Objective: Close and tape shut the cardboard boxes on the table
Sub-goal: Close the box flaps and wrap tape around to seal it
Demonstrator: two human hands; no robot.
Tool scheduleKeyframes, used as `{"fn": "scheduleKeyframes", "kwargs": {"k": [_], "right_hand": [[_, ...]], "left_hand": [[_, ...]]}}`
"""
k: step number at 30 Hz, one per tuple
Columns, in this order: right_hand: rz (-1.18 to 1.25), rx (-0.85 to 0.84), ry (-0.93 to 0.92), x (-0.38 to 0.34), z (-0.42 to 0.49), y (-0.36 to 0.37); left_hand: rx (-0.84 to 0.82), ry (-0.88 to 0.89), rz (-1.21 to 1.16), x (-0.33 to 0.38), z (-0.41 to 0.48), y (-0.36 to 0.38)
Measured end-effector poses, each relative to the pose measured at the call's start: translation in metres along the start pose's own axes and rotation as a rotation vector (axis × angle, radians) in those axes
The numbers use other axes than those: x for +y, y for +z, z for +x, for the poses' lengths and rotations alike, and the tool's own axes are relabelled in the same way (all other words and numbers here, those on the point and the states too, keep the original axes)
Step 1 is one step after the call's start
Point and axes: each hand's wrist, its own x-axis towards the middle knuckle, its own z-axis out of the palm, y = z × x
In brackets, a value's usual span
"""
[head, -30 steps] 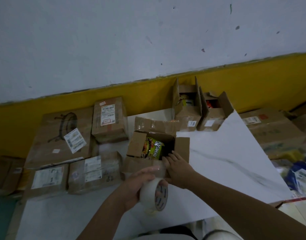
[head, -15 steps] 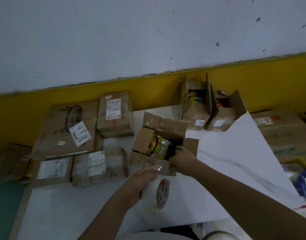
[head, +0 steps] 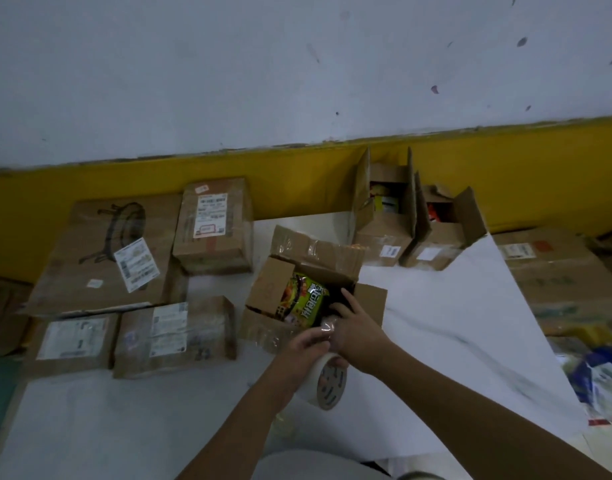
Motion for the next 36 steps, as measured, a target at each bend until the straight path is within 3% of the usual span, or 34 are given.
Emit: {"fn": "scheduleKeyframes", "kwargs": {"k": [4,8,11,15,16,19,22,27,33,36], "right_hand": [[0.199,0.072,0.029,0.022,-0.019,-0.002],[0.608,-0.04,0.063,0.038,-0.019,-0.027],[0.752,-0.138,0.077,0.041,-0.011,-0.036],[1.136,-0.299,0.278,0.047,-0.005,-0.05],[1.131,-0.304,0.307,0.046,-0.005,-0.054],[0.778,-0.169,0.292,0.039,0.0,-0.054],[0.672,-0.066,0.348,0.03,0.009,-0.051],[0.484,-0.031,0.352,0.03,0.014,-0.045],[0.427,0.027,0.32,0.029,0.013,-0.029],[0.434,0.023,0.314,0.027,0.013,-0.027]], "left_hand": [[-0.001,-0.017,0.005,-0.013,0.008,0.0],[0.005,-0.011,0.009,-0.015,0.009,0.0],[0.022,-0.007,-0.015,-0.013,0.008,0.0],[0.028,-0.015,0.005,-0.01,0.007,-0.003],[0.027,-0.017,0.012,-0.009,0.006,-0.002],[0.037,-0.001,0.006,-0.006,0.006,0.002],[0.062,0.018,-0.011,-0.009,0.007,0.005],[0.084,0.019,-0.038,-0.006,0.004,0.011],[0.287,-0.021,-0.078,-0.017,0.0,0.01],[0.357,-0.121,-0.08,-0.023,-0.001,0.011]]}}
